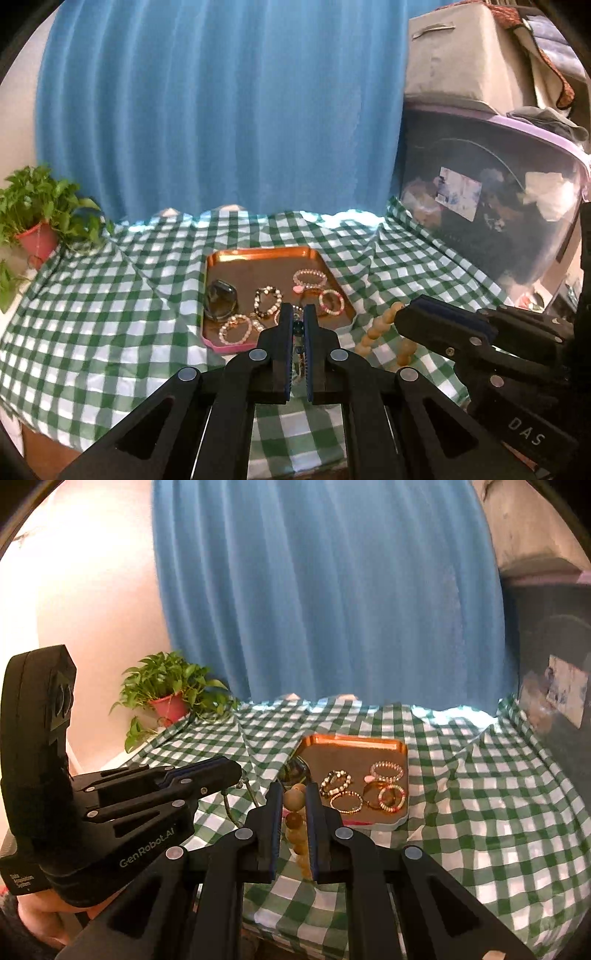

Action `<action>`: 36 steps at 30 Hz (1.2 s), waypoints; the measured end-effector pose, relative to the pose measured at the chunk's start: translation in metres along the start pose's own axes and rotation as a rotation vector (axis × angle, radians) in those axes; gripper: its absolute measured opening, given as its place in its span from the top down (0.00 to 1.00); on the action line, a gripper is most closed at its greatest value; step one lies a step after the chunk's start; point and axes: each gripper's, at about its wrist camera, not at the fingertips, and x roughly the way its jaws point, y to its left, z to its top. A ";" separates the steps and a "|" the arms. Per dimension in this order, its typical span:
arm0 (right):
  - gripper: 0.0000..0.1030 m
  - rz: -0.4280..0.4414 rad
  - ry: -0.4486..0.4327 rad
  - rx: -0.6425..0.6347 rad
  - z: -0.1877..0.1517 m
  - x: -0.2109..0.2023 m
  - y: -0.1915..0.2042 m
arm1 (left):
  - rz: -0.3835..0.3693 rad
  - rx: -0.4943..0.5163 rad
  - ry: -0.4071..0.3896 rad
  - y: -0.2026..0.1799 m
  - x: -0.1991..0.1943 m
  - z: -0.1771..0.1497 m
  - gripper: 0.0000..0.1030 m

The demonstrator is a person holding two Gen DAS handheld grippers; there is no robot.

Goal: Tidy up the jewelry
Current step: 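Lift both bracelets and carry them over the copper tray, then lower and open left tool releasing chain bracelet while right tool releases wooden-bead bracelet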

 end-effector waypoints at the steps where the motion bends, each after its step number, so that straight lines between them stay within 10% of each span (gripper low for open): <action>1: 0.90 -0.003 0.006 0.000 0.000 0.005 -0.003 | -0.003 -0.001 0.005 0.002 0.006 0.001 0.95; 22: 0.90 -0.033 0.042 0.089 0.063 0.115 -0.064 | -0.106 -0.123 -0.060 0.045 0.107 0.083 0.95; 36: 0.90 -0.084 0.243 0.090 -0.008 0.189 -0.084 | -0.221 -0.264 0.249 0.072 0.211 -0.003 0.95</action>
